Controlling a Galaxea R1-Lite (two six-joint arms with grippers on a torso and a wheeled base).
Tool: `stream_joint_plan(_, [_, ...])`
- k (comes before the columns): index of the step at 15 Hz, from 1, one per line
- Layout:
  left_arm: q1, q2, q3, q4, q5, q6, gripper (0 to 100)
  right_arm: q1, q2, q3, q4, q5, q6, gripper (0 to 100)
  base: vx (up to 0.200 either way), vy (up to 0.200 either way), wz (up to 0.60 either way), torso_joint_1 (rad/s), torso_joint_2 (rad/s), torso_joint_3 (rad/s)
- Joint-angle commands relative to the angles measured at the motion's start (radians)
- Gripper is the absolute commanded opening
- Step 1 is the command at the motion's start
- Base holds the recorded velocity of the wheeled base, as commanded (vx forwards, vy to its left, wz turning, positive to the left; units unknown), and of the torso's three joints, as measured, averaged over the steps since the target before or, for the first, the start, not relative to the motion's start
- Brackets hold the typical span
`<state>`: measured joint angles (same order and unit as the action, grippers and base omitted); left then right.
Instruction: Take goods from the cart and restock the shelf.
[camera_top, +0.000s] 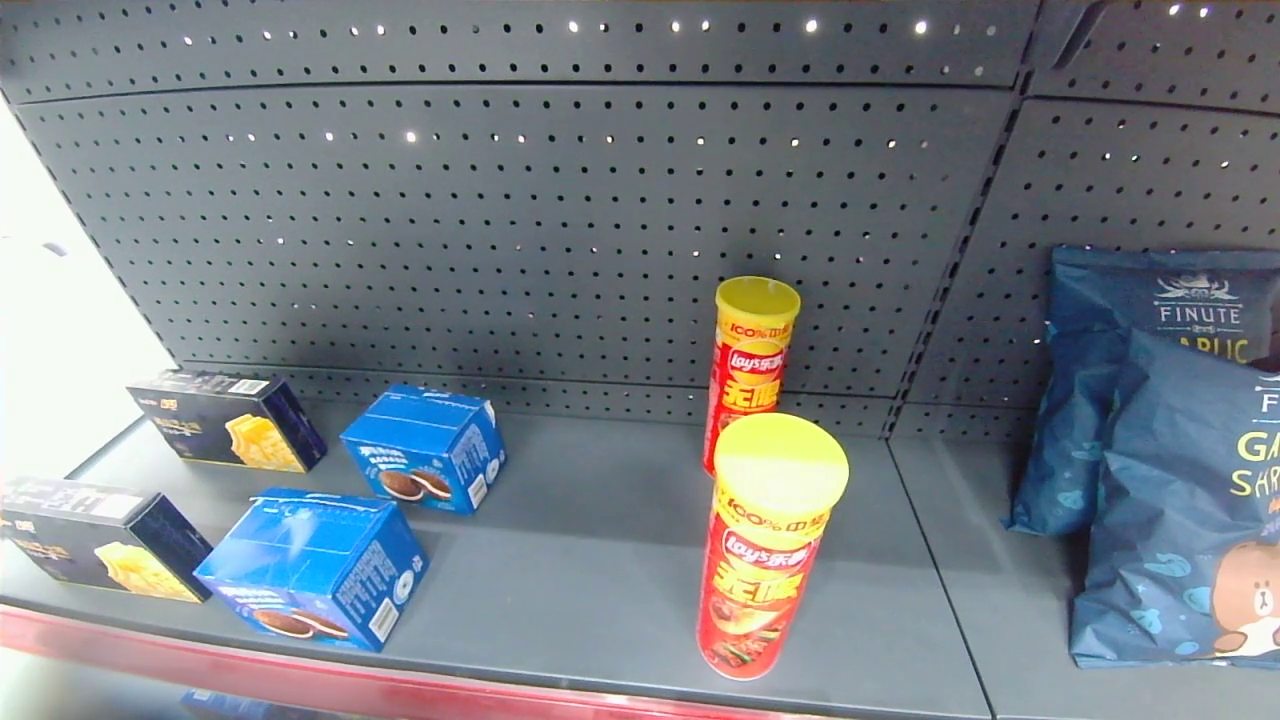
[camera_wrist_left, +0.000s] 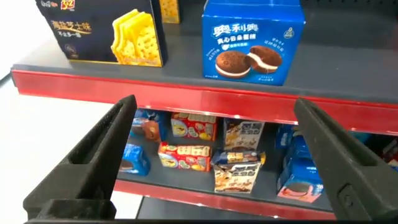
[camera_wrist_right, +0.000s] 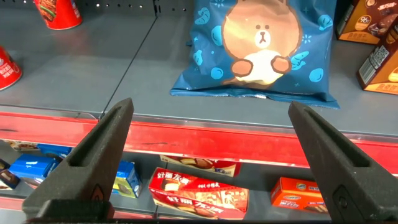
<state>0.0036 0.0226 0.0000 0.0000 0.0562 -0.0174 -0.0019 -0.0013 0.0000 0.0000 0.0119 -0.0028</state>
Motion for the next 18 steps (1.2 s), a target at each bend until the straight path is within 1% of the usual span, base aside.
stream_joint_plan(1, [-0.007,-0.023,0.0,0.0,0.001,-0.002,100,0.0,0.001,0.0,0.0,0.0,0.0,100,0.0,0.0,0.0,0.0,0.0,0.0])
stream_joint_plan(7, [-0.007,-0.023,0.0,0.0,-0.007,0.005,100,-0.001,0.001,0.0,0.0,0.002,-0.002,100,0.0,0.0,0.0,0.0,0.0,0.0])
stream_joint_plan(10, [-0.007,-0.023,0.0,0.0,-0.015,0.008,100,0.0,0.001,0.0,0.0,0.002,-0.002,100,-0.2,0.0,0.0,0.007,0.0,0.002])
stream_joint_plan(12, [-0.007,-0.023,0.0,0.0,-0.01,0.001,100,0.0,0.001,0.0,0.0,0.002,-0.002,100,0.0,0.0,0.0,0.0,0.0,0.0])
stream_joint_plan(15, [-0.007,-0.023,0.0,0.0,-0.015,0.005,100,0.0,0.001,0.0,0.0,0.003,-0.002,100,0.0,0.0,0.0,0.0,0.0,0.0])
stream_joint_plan(16, [-0.007,-0.023,0.0,0.0,-0.015,0.005,100,0.0,0.001,0.0,0.0,0.003,-0.002,100,0.0,0.0,-0.6,0.022,0.01,-0.002])
stream_joint_plan(18, [-0.007,-0.023,0.0,0.0,-0.012,0.001,100,0.0,0.001,0.0,0.0,0.003,-0.002,100,0.0,0.0,0.0,0.0,0.0,0.0])
